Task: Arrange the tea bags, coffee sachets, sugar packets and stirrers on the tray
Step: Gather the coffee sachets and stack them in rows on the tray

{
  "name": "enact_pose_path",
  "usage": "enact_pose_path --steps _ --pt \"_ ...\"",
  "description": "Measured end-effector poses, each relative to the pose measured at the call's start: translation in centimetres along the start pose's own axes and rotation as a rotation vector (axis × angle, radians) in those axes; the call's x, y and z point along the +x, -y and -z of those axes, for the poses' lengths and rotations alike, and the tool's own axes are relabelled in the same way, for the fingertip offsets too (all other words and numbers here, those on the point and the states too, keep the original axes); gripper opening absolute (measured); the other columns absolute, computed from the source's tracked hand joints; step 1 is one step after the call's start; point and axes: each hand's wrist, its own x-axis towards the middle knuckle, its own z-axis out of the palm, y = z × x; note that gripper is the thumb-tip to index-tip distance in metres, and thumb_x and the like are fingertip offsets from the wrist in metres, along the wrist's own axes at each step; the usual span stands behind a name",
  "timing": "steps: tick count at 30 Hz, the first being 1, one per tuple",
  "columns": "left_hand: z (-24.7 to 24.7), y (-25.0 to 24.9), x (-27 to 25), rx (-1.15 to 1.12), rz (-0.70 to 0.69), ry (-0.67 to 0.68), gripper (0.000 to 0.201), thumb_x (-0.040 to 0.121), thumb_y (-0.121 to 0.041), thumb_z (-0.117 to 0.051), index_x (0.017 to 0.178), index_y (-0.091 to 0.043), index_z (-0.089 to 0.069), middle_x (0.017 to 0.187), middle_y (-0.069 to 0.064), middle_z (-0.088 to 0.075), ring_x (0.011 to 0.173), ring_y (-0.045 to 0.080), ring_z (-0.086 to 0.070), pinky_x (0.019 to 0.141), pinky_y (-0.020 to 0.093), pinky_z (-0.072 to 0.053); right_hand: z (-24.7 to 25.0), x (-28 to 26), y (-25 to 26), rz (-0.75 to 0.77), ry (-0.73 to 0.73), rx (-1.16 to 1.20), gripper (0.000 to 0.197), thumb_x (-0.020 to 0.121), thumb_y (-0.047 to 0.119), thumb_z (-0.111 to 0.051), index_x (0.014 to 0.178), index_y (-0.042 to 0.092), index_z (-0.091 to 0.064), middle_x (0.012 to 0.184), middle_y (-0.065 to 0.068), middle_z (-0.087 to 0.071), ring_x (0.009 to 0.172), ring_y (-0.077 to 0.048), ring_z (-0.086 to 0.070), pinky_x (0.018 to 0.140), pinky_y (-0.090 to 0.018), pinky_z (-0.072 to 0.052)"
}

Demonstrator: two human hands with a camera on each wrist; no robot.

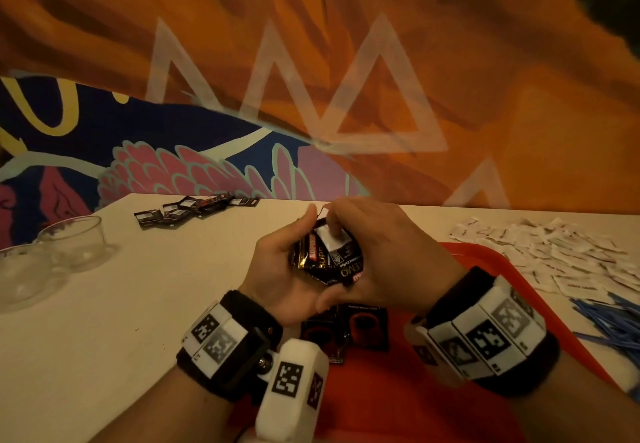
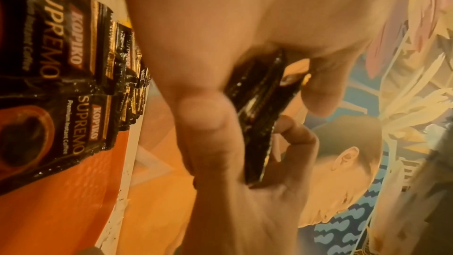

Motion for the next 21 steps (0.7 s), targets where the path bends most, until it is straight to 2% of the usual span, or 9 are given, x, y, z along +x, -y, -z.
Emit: enact_pose_path --steps 3,5,7,10,12,15,17,19,21 --pt "0.4 0.0 -0.1 -0.009 -0.022 0.023 0.063 0.078 -0.054 -0.076 0.121 -0.008 -0.069 0.124 0.016 -0.064 0.118 0.034 -0.06 0.103 0.047 -0.045 -0.1 0.1 0.1 -0.029 -0.079 0.037 0.077 0.049 0.078 -0.076 0.092 0.026 -0.04 0.089 0.013 -0.05 0.079 -0.009 -0.043 0.076 -0.03 -0.034" --pt "0.7 0.0 -0.3 -0.011 -0.049 0.038 0.069 0.073 -0.051 -0.082 0.125 -0.008 -0.068 0.126 0.017 -0.063 0.119 0.036 -0.06 0.103 0.047 -0.045 0.0 0.1 0.4 -0.048 -0.127 0.055 0.077 0.049 0.081 -0.072 0.092 0.025 -0.042 0.088 0.013 -0.051 0.078 -0.009 -0.045 0.076 -0.029 -0.034" --pt "0.6 0.1 -0.4 0.0 -0.064 0.067 0.06 0.076 -0.04 -0.081 0.125 -0.008 -0.068 0.124 0.016 -0.066 0.116 0.034 -0.062 0.101 0.044 -0.047 0.1 0.1 0.7 -0.075 -0.155 0.076 0.077 0.049 0.08 -0.072 0.091 0.024 -0.041 0.091 0.01 -0.053 0.082 -0.011 -0.048 0.077 -0.031 -0.039" --pt "0.1 0.4 0.1 0.042 -0.069 0.002 0.054 0.08 -0.025 -0.078 0.128 -0.006 -0.063 0.124 0.019 -0.064 0.114 0.034 -0.063 0.097 0.045 -0.051 -0.1 -0.1 0.6 -0.032 -0.067 0.067 0.082 0.049 0.073 -0.079 0.103 0.023 -0.042 0.132 0.001 -0.051 0.123 -0.019 -0.048 0.098 -0.044 -0.044" --pt "-0.1 0.9 0.5 0.037 -0.09 -0.037 0.065 0.083 -0.023 -0.075 0.141 -0.005 -0.051 0.134 0.022 -0.055 0.121 0.036 -0.059 0.099 0.047 -0.051 0.0 -0.2 0.3 -0.013 0.011 0.059 0.099 0.045 0.073 -0.08 0.12 0.019 -0.044 0.141 0.004 -0.044 0.132 -0.018 -0.042 0.106 -0.047 -0.039" --pt "0.1 0.8 0.3 -0.006 -0.07 0.001 0.073 0.073 -0.042 -0.085 0.132 -0.007 -0.062 0.128 0.02 -0.061 0.116 0.036 -0.062 0.095 0.046 -0.053 0.1 -0.1 0.2 -0.058 -0.042 0.091 0.08 0.047 0.072 -0.078 0.101 0.028 -0.041 0.103 0.011 -0.056 0.098 -0.014 -0.055 0.089 -0.043 -0.045" --pt "0.2 0.5 0.0 -0.031 -0.06 0.016 0.07 0.069 -0.043 -0.086 0.125 -0.006 -0.066 0.123 0.017 -0.063 0.113 0.034 -0.062 0.098 0.044 -0.05 0.2 -0.1 0.6 -0.097 -0.084 0.163 0.075 0.047 0.075 -0.075 0.092 0.031 -0.036 0.091 0.014 -0.054 0.084 -0.011 -0.052 0.08 -0.036 -0.043" --pt "0.0 0.6 0.1 -0.056 -0.079 0.003 0.052 0.075 -0.033 -0.081 0.119 -0.006 -0.069 0.116 0.016 -0.065 0.108 0.032 -0.064 0.096 0.043 -0.051 0.1 -0.1 0.6 -0.095 -0.064 0.172 0.076 0.048 0.073 -0.078 0.095 0.03 -0.038 0.106 0.011 -0.055 0.096 -0.013 -0.052 0.086 -0.039 -0.044" --pt "-0.4 0.8 0.4 -0.066 -0.085 -0.056 0.042 0.088 -0.035 -0.067 0.118 -0.006 -0.07 0.117 0.017 -0.067 0.108 0.031 -0.067 0.097 0.043 -0.052 0.2 -0.3 0.6 -0.052 0.021 0.166 0.085 0.048 0.072 -0.08 0.108 0.027 -0.04 0.132 0.01 -0.047 0.122 -0.013 -0.045 0.102 -0.044 -0.04"
